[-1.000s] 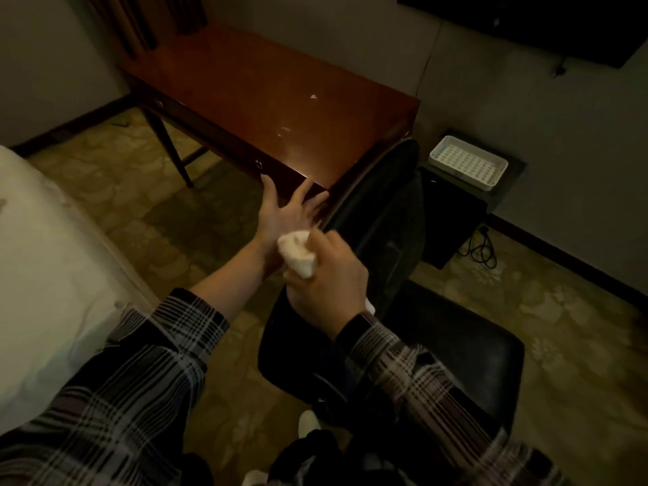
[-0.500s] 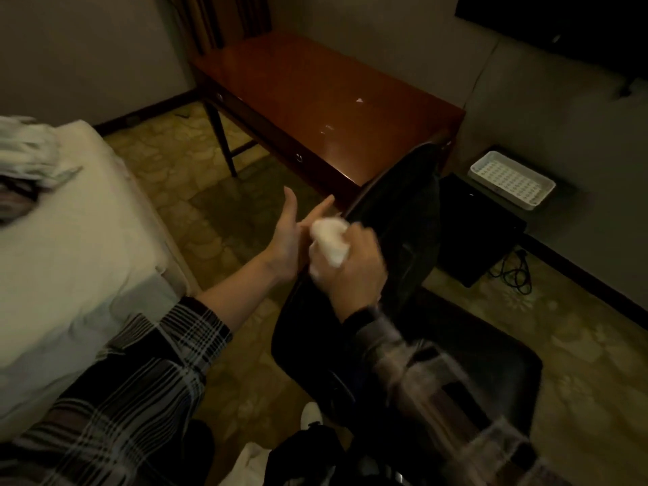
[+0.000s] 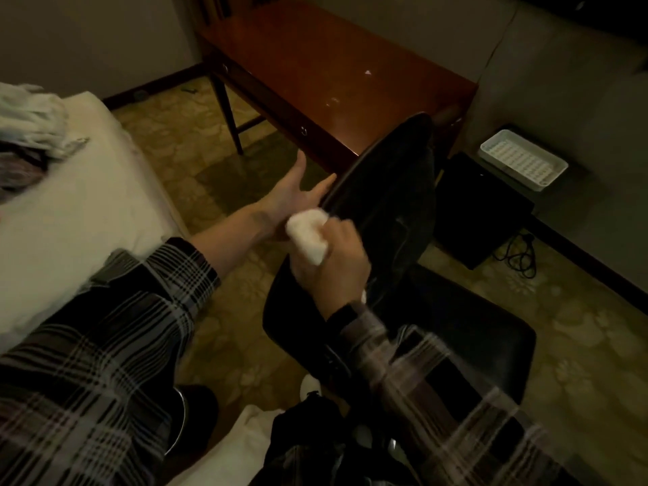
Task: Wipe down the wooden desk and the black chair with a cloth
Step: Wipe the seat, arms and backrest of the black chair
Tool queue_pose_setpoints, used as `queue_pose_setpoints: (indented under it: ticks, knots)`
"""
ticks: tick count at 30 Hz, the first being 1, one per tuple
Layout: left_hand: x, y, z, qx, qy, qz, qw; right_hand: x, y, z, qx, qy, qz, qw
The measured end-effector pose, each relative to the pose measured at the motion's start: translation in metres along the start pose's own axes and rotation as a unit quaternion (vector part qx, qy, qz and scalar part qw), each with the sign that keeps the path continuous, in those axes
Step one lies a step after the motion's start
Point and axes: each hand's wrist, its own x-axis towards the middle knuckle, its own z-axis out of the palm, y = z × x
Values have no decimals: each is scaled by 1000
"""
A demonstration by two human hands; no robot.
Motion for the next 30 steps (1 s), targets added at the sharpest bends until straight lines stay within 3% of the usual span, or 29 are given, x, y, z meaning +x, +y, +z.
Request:
queue_pose_setpoints:
  ticks: [2, 5, 7, 11, 16, 20, 22, 24, 25, 27, 30]
  knots:
    - [-8, 0, 2, 89, -8, -4, 996, -40, -7, 1, 25, -17, -51, 998]
    - [-16, -6, 1, 68, -32, -7, 997, -48, -9, -6, 47, -67, -76, 994]
    - [-22, -11, 0, 6, -24, -12, 1000, -23, -7, -14, 45, -76, -46, 995]
    - [-31, -24, -9, 3, 1, -9, 1000, 19, -7, -17, 33, -92, 2, 995]
    - [-36, -35, -11, 44, 7, -32, 999, -32, -5, -2, 18, -7, -13, 1000]
    - [-38, -37, -12, 81, -59, -32, 994, -98, -7, -3, 100, -37, -58, 993]
    - [-38, -39, -14, 44, -33, -22, 998, -97, -11, -8, 141, -43, -44, 988]
    - [-38, -40, -11, -106, 3, -14, 994, -73, -13, -14, 166, -35, 15, 985]
    - [-36, -42, -9, -100, 23, 14, 995, -57, -13, -16, 161, -27, 44, 986]
    - [-31, -41, -10, 42, 77, 21, 996, -28, -11, -19, 133, -28, 84, 987]
    - [-26, -36, -9, 125, 90, -22, 988, -24, -12, -9, 87, -25, 43, 995]
